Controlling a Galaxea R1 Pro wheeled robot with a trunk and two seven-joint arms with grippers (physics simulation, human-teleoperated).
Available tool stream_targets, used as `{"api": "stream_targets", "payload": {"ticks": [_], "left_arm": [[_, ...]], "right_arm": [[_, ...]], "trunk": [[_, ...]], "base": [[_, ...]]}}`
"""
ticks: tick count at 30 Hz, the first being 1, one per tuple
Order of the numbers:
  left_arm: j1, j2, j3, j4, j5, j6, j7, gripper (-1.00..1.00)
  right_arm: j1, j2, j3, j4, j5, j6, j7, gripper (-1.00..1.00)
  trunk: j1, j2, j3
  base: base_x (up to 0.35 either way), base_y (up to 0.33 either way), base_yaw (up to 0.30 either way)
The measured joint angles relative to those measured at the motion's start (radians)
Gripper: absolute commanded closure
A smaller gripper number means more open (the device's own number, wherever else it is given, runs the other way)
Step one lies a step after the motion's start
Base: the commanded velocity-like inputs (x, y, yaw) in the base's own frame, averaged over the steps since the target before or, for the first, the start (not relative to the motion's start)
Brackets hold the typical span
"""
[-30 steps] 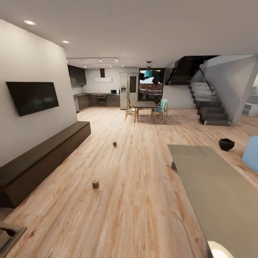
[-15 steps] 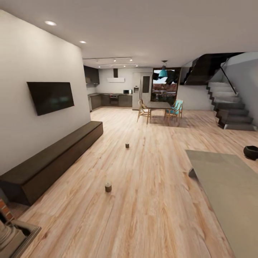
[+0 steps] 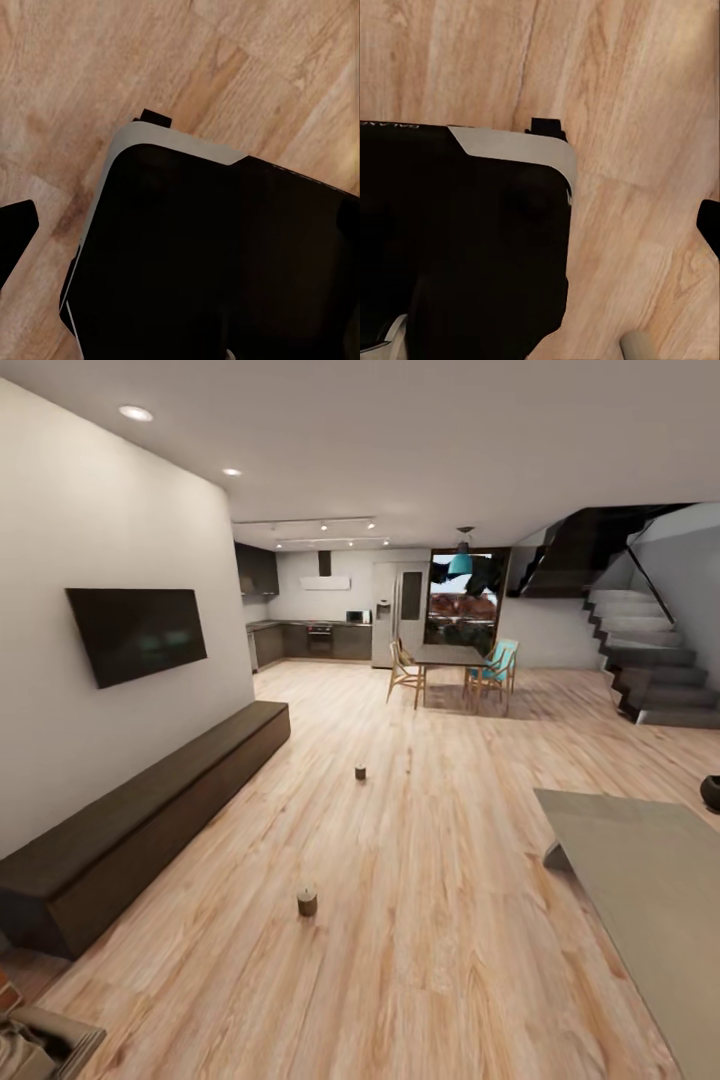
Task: Place each of the two pumpkins and all three candles from the living room inside a cabinet in the living room (use any cabinet), then make sure every cabinet is closed, and position the cauldron so it is next to a table in the living room.
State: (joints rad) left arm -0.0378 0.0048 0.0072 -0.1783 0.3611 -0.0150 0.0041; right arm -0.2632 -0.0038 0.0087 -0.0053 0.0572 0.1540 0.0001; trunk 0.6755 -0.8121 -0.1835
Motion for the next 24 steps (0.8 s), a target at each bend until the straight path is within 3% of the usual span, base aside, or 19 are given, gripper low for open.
{"api": "stream_targets", "payload": {"ticks": [24], "left_arm": [[0.000,0.000,0.000,0.005,-0.002,0.001,0.000,-1.00]], "right_arm": [[0.001,-0.001,0.000,0.002,0.000,-0.027,-0.001,-1.00]], "trunk": [[0.000,0.000,0.000]], "base": [[0.327,0.028,0.000]]}}
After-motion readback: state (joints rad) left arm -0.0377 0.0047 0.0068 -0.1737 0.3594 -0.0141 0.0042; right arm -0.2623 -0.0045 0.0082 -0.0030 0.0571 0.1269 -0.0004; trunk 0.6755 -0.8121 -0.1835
